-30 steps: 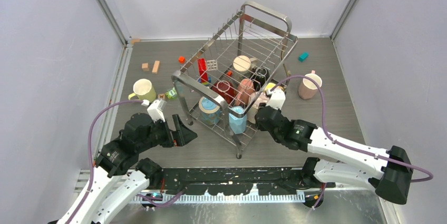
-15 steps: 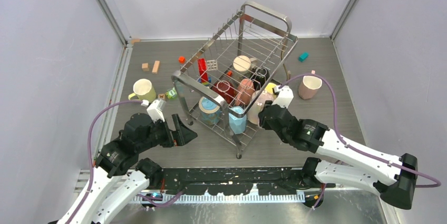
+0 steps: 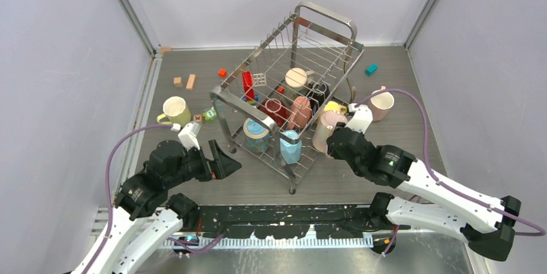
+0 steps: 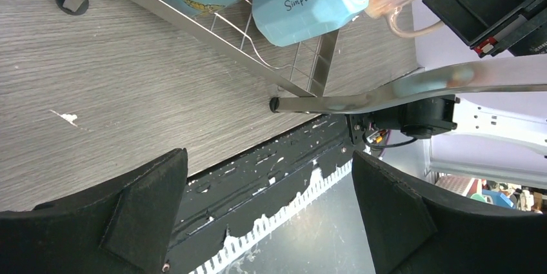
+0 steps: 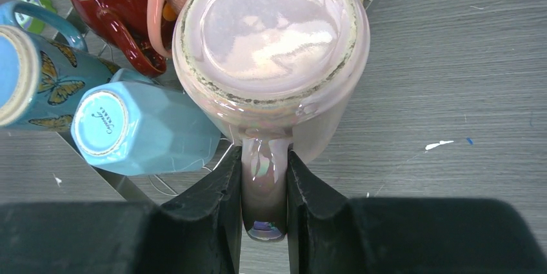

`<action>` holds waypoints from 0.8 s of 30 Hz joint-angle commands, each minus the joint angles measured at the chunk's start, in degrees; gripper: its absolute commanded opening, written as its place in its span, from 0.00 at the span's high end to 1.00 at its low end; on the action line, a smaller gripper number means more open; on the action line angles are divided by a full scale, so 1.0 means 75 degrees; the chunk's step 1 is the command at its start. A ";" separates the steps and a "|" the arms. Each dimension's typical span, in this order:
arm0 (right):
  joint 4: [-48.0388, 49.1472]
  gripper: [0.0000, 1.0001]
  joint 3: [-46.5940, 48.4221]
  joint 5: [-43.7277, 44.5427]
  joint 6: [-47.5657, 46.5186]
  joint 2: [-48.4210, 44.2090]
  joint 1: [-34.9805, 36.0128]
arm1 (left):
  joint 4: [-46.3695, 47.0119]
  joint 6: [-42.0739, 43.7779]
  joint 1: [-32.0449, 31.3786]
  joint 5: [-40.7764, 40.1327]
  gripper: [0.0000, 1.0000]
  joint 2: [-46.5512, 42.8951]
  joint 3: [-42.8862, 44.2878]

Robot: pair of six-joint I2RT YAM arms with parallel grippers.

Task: Unload the cups from the dish rack
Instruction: Unload the cup from the dish rack.

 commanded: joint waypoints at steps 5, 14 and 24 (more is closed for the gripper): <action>-0.0397 0.99 0.0941 0.0598 0.0582 -0.0771 0.0030 | 0.0602 -0.0357 0.0005 0.0699 0.00 -0.0309 -0.0033; -0.1783 0.99 0.2204 0.0610 0.0708 -0.1406 0.0024 | 0.0700 -0.0499 0.0015 0.1082 0.00 -0.0215 0.0911; -0.3099 0.99 0.4023 0.0942 0.0611 -0.1333 0.0020 | 0.0845 -0.0179 0.0007 0.1283 0.00 0.0769 0.2848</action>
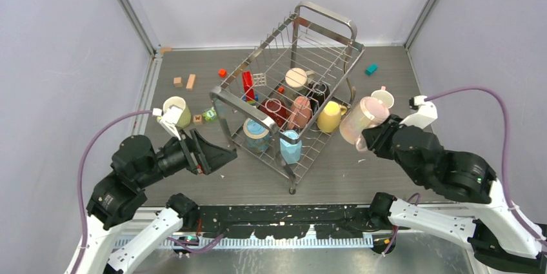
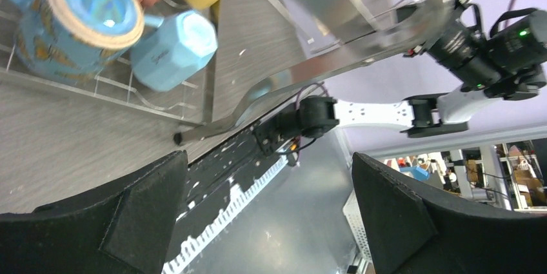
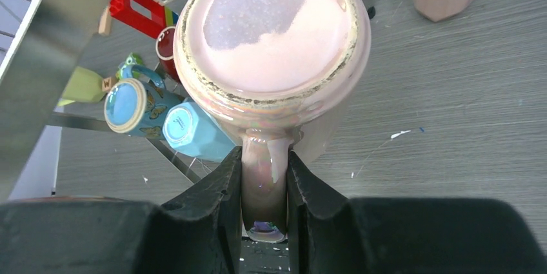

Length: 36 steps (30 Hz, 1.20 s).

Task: Unload the cups from the dish rack
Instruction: Unload the cup from the dish rack.

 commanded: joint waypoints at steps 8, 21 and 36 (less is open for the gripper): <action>-0.0792 0.99 0.3085 0.0941 -0.0368 0.0577 0.0024 | 0.1122 0.0140 0.0011 0.0478 0.00 0.1461 0.2012; 0.0225 0.99 0.6054 0.0140 -0.1360 0.2519 0.0015 | 0.2547 -0.0301 0.0006 0.0958 0.00 0.3172 0.4132; 0.2207 0.99 0.7190 -0.1343 -0.1510 0.3922 0.0022 | 0.4234 -0.1338 0.0013 0.1205 0.00 0.4721 0.4604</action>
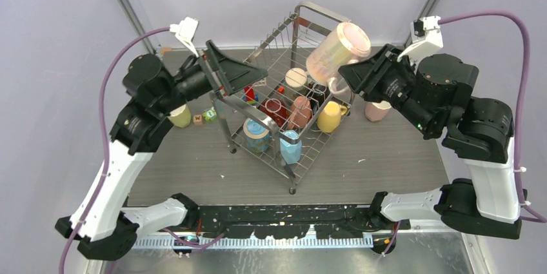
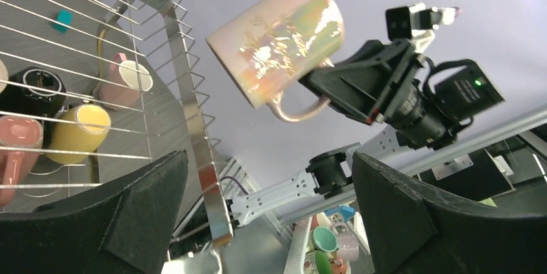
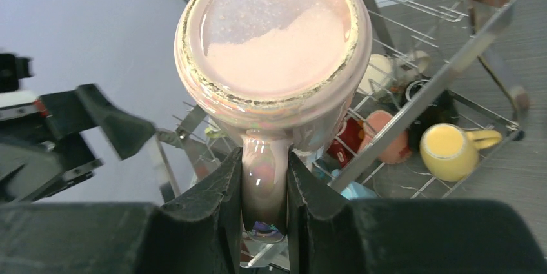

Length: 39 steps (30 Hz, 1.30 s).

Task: Unload the cups from the dish rack
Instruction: Unload the cup from the dish rack.

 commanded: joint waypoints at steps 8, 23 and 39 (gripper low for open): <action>0.3302 0.99 -0.0033 -0.1450 0.0455 0.0291 0.0033 | 0.1727 -0.1038 0.0006 0.0199 0.02 0.0648 0.0335; 0.4886 0.99 -0.0887 -0.2150 0.0733 0.0288 0.0022 | 0.3196 -0.2246 0.0022 0.0362 0.16 0.0779 0.0141; 0.5882 0.99 -0.1625 -0.3271 0.1294 0.0156 -0.0071 | 0.5240 -0.3579 0.0014 0.0524 0.45 0.0902 -0.0223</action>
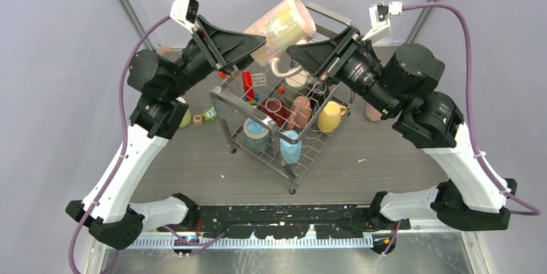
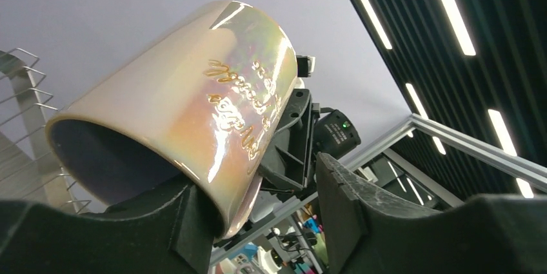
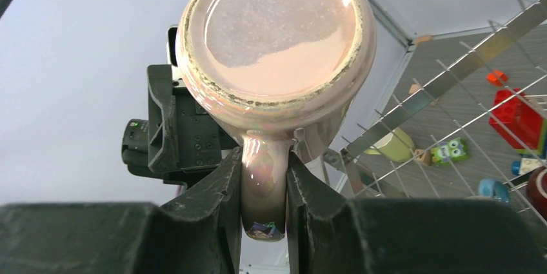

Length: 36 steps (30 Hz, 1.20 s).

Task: Unload the cups from the dish rack
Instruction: Unload the cup from the dish rack.

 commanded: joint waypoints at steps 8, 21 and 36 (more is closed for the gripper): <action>0.1592 0.99 -0.0455 -0.1482 0.0754 -0.0261 -0.0535 | 0.1560 -0.0438 -0.0036 0.0251 0.71 -0.0106 -0.0143; 0.1609 0.97 -0.1266 -0.2266 0.1166 -0.0268 -0.0879 | 0.1077 0.0488 -0.0024 0.0136 1.00 -0.0297 0.0005; 0.0782 0.01 -0.1140 -0.2556 0.0480 -0.0316 -0.0879 | 0.0012 0.1913 -0.0027 -0.0504 1.00 -0.0626 0.0485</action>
